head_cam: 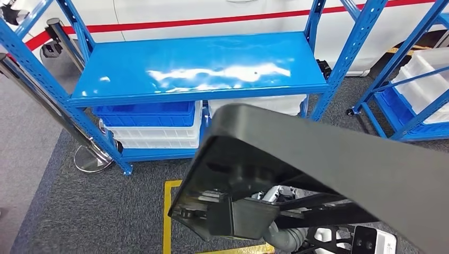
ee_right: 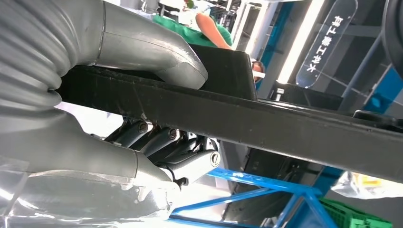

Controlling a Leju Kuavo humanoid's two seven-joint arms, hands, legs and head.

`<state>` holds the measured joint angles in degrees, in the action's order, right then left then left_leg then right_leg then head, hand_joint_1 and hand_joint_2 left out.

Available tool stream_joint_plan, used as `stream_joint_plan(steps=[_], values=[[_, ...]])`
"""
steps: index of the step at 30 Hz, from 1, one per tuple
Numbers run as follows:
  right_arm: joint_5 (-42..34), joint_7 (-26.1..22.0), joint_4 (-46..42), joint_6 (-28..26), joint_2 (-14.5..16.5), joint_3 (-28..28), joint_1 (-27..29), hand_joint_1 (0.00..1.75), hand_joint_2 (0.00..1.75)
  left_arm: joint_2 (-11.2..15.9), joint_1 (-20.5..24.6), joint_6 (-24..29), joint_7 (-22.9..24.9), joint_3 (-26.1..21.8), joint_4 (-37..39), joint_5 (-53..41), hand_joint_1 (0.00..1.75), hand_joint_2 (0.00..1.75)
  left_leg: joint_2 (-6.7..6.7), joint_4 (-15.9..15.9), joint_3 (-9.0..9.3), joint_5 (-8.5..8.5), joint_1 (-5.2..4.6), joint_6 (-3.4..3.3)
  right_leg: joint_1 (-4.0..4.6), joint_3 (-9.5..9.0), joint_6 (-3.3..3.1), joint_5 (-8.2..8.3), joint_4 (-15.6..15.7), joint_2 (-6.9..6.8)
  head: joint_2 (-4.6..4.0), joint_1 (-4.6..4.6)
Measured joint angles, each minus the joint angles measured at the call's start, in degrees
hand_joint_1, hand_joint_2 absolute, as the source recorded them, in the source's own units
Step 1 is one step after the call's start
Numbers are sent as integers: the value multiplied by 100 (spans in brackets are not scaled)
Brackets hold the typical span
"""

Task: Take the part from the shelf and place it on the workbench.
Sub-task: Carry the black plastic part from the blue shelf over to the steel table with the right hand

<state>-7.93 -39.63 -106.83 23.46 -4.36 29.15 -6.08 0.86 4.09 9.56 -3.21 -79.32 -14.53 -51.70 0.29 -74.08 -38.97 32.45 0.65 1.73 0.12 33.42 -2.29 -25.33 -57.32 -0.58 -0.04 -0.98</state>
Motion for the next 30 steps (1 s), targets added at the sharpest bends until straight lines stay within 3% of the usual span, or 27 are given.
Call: stream_joint_plan(steps=[2, 3, 5, 7, 9, 10, 13, 14, 15, 16, 18, 20, 21, 23, 25, 28, 29, 30], values=[[50, -1, 14, -43, 7, -3, 3, 161, 175, -8, -6, 1, 2, 0, 0, 5, 0, 175, 0, 190, 284, -430, 1, -10, 6, 172, 25, 107, -38, -3, 0, 0], [84, -2, 14, -63, 8, -7, 4, 161, 175, -10, -6, 1, 6, 0, 0, 5, 0, 175, -1, 529, 549, -504, -1, -27, 9, 238, 44, 147, -65, -3, 0, -1], [135, -2, 4, -74, 9, -21, 6, 161, 175, -12, 0, 2, 17, -1, -1, 6, 0, 175, -4, 1352, 1102, -330, -20, -76, 24, 322, 94, 210, -127, -9, 0, 2], [170, -3, -10, -58, 10, -42, 7, 161, 175, -14, 4, 8, 41, -3, -1, 10, 0, 175, -6, 1765, 1317, -153, -43, -134, 26, 352, 157, 280, -150, -20, 0, 6], [219, -4, -14, -53, 10, -63, 12, 161, 175, -27, -10, 18, 76, -9, 0, 15, 0, 175, 9, 1799, 1281, -206, -25, -203, 13, 391, 226, 270, -199, -8, 0, 8], [245, -4, -14, -54, 10, -71, 15, 161, 175, -33, -17, 21, 88, -11, 0, 16, 0, 175, 19, 1808, 1259, -247, -12, -238, 6, 449, 257, 155, -333, 6, 0, 12], [318, -4, -12, -61, 9, -84, 32, 161, 175, -44, -24, 28, 100, -14, 0, 15, 0, 175, 40, 1800, 1147, -354, -8, -290, -31, 831, 335, -484, -1348, 31, -1, 20], [336, -4, -11, -63, 9, -84, 45, 161, 175, -47, -28, 30, 104, -14, 0, 14, 0, 175, 53, 1786, 1110, -377, -9, -290, -43, 924, 351, -610, -1649, 32, -1, 20], [356, -4, -10, -64, 8, -85, 56, 161, 175, -49, -34, 33, 108, -15, 0, 13, 0, 175, 70, 1769, 1080, -391, -9, -289, -54, 926, 360, -627, -1767, 31, -1, 20], [378, -4, -10, -66, 8, -85, 64, 161, 175, -54, -40, 35, 116, -15, 0, 10, 0, 175, 95, 1750, 1059, -395, -8, -285, -63, 815, 360, -536, -1657, 25, -1, 20], [419, -4, -14, -71, 8, -86, 63, 161, 175, -63, -49, 45, 140, -15, 0, -5, 0, 175, 147, 1719, 1048, -383, -11, -260, -62, 363, 329, -225, -931, -74, 0, 20], [429, -4, -29, -63, 8, -85, 46, 161, 175, -69, -52, 97, 179, -15, 0, -47, 0, 175, 214, 1684, 1035, -363, -37, -210, -15, 41, 264, -76, -314, -204, 0, 17], [426, -4, -39, -57, 8, -85, 39, 161, 175, -70, -54, 138, 197, -15, 0, -72, 0, 175, 256, 1675, 1022, -356, -50, -183, 8, 12, 231, -91, -215, -223, 0, 16], [412, -7, -57, -27, 8, -84, 30, 161, 175, -71, -46, 230, 225, -15, 0, -104, 0, 175, 339, 1666, 1009, -340, -57, -128, 14, 38, 165, -83, -177, -137, 0, 11], [381, -9, -61, 36, 8, -84, 6, 161, 175, -73, -26, 313, 235, -15, 0, -113, 0, 175, 258, 1509, 945, -197, -40, -77, -6, 46, 96, -48, -134, -56, -1, 11], [323, -10, -58, 148, 8, -84, -58, 161, 175, -83, -23, 451, 243, -15, 0, -134, 0, 175, 43, 534, 496, 312, -15, -33, -17, 67, 32, -16, -116, 56, -1, 9], [315, -10, -56, 180, 8, -84, -70, 161, 175, -85, -34, 485, 232, -15, 0, -147, 0, 175, 27, 207, 338, 411, -11, -26, -14, 74, 28, -13, -121, 103, -1, 9], [314, -10, -53, 209, 8, -84, -82, 161, 175, -86, -44, 510, 211, -15, 0, -161, 0, 175, 22, 40, 251, 408, -9, -21, -13, 77, 26, -11, -129, 155, -1, 10]])
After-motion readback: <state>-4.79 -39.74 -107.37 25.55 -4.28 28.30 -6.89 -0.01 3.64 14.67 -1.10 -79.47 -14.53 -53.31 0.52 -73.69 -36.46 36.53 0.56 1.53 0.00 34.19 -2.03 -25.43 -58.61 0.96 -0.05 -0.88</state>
